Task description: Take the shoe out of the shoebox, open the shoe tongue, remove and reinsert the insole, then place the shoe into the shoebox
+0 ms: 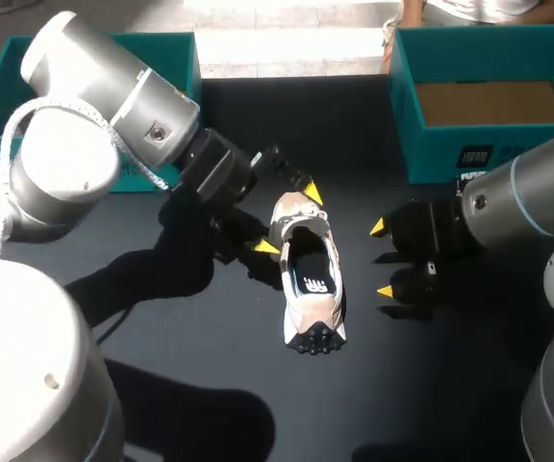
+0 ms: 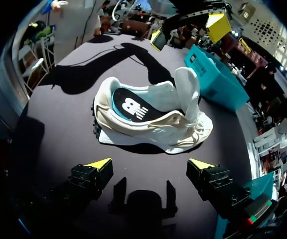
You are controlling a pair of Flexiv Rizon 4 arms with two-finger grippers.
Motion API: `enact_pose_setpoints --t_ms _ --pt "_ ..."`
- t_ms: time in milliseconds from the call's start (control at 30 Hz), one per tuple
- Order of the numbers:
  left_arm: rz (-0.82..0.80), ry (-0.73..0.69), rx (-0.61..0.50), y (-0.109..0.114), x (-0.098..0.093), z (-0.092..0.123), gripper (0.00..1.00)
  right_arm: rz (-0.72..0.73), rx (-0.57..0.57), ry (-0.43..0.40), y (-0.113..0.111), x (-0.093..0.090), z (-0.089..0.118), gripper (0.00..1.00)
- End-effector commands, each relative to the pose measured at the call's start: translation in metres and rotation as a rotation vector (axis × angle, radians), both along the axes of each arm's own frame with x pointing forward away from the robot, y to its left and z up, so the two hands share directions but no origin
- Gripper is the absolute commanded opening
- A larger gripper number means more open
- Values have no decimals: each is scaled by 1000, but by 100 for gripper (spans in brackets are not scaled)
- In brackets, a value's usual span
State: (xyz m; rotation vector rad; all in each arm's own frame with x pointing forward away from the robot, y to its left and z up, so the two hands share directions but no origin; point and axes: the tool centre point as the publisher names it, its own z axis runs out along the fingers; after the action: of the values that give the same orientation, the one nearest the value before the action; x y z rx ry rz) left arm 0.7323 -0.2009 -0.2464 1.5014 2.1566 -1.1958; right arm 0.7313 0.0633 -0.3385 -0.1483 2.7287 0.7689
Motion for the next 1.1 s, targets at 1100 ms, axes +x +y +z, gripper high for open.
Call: enact_pose_setpoints --t_ms 1100 --pt "-226 26 320 9 6 11 100 33 -124 109 -118 2 163 100"
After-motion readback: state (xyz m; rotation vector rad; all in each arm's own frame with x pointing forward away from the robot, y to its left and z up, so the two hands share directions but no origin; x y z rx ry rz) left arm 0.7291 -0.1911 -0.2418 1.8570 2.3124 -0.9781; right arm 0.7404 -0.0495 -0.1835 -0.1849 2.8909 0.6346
